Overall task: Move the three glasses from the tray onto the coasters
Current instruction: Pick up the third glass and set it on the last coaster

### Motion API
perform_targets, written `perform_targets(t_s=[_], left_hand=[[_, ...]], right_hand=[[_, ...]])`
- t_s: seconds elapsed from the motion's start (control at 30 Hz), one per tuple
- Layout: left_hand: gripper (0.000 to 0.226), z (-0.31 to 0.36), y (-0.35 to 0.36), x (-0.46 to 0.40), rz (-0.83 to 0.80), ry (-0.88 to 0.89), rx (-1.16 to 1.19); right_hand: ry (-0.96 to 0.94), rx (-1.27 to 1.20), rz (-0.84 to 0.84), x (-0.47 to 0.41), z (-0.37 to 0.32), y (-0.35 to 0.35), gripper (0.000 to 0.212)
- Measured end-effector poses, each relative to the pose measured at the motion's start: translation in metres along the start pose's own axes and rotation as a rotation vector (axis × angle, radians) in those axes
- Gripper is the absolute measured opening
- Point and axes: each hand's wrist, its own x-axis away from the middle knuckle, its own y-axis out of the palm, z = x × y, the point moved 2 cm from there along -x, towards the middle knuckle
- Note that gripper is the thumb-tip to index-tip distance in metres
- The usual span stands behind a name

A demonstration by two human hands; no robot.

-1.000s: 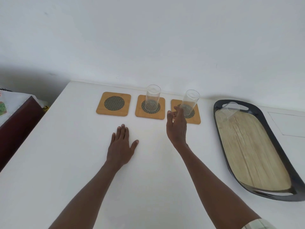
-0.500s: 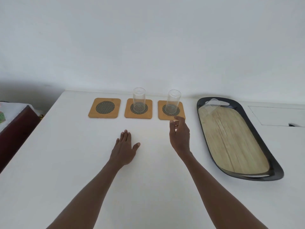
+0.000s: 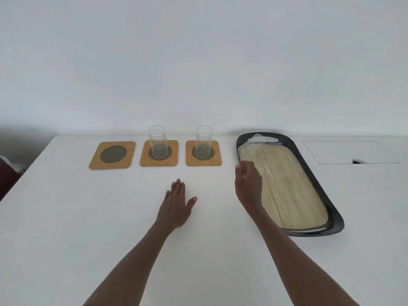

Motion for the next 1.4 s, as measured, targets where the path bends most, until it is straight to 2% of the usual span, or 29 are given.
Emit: perform_targets(t_s=[0.5, 1.1, 1.23, 1.4], left_hand=[[0.078, 0.051, 0.039, -0.028, 0.055, 0.049, 0.030], [0.075, 0.058, 0.056, -0.041, 0.131, 0.085, -0.116], [0.075, 0.057, 0.054, -0.040, 0.146, 0.085, -0.104], [0.075, 0.056, 0.055, -0.041, 0.169, 0.086, -0.092]], right_hand=[[0.006, 0.003, 0.046, -0.031, 0.055, -0.039, 0.015], [0.091, 0.034, 0.064, -0.062, 0.088, -0.039, 0.017], [0.139, 0.028, 0.029, -0.074, 0.089, -0.028, 0.020], [0.283, 0.094, -0.104, -0.102, 0.088, -0.010, 0.038]])
